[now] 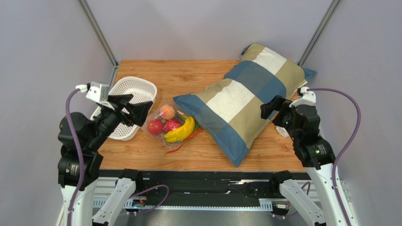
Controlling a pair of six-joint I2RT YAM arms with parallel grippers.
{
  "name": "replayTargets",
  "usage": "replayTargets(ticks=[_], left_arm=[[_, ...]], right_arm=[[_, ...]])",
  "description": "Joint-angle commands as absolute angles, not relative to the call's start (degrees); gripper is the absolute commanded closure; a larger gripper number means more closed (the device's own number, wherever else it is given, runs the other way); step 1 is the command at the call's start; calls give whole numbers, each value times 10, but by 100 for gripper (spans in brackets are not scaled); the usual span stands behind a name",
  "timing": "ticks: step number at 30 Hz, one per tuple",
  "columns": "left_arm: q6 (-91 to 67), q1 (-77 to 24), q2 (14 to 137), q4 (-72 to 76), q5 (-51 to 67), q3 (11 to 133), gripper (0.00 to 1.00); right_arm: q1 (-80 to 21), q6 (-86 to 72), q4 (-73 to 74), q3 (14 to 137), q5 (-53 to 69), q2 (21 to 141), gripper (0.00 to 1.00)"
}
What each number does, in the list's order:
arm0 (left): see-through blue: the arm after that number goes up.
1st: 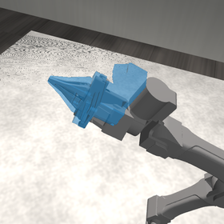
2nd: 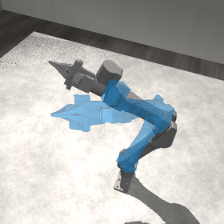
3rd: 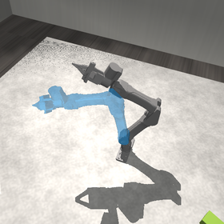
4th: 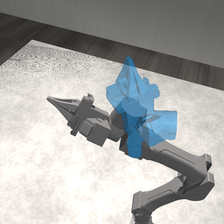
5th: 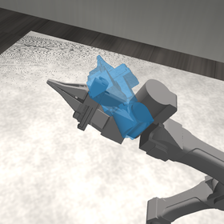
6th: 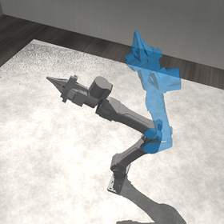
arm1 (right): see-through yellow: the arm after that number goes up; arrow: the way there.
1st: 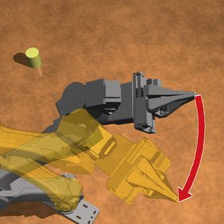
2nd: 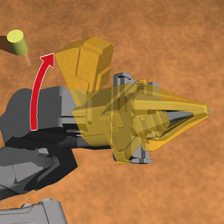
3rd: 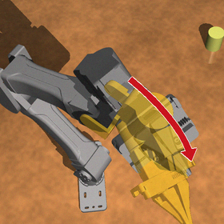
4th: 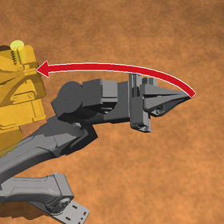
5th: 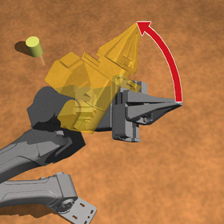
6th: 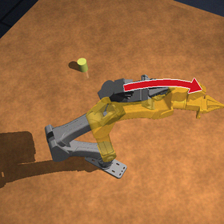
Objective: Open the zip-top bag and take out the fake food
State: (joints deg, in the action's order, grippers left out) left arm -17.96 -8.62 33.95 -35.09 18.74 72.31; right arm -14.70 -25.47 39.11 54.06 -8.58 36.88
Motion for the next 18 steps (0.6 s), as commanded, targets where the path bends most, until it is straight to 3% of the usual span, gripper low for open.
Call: replayTargets(ticks=[1, 3, 4, 5, 7, 10, 14, 18], left_arm=[[-151, -92, 451, -444, 268, 763, 10], [-142, -128, 489, -459, 274, 748, 10], [-133, -212, 491, -455, 229, 717, 10], [-130, -273, 492, -451, 95, 702, 11], [-141, -387, 503, -442, -48, 658, 11], [-169, -486, 504, -404, -165, 582, 13], [-178, -563, 549, -349, -276, 508, 9], [-185, -563, 668, -351, -358, 518, 6]], right_arm=[[-149, -228, 411, 605, -80, 418, 0], [-149, -226, 419, 621, -65, 453, 0], [-151, -222, 421, 629, -44, 460, 0], [-153, -215, 418, 635, -34, 470, 0], [-161, -210, 402, 637, -11, 477, 0], [-179, -202, 393, 641, 18, 493, 0], [-228, -208, 377, 629, 19, 512, 0], [-296, -218, 342, 603, 9, 519, 0]])
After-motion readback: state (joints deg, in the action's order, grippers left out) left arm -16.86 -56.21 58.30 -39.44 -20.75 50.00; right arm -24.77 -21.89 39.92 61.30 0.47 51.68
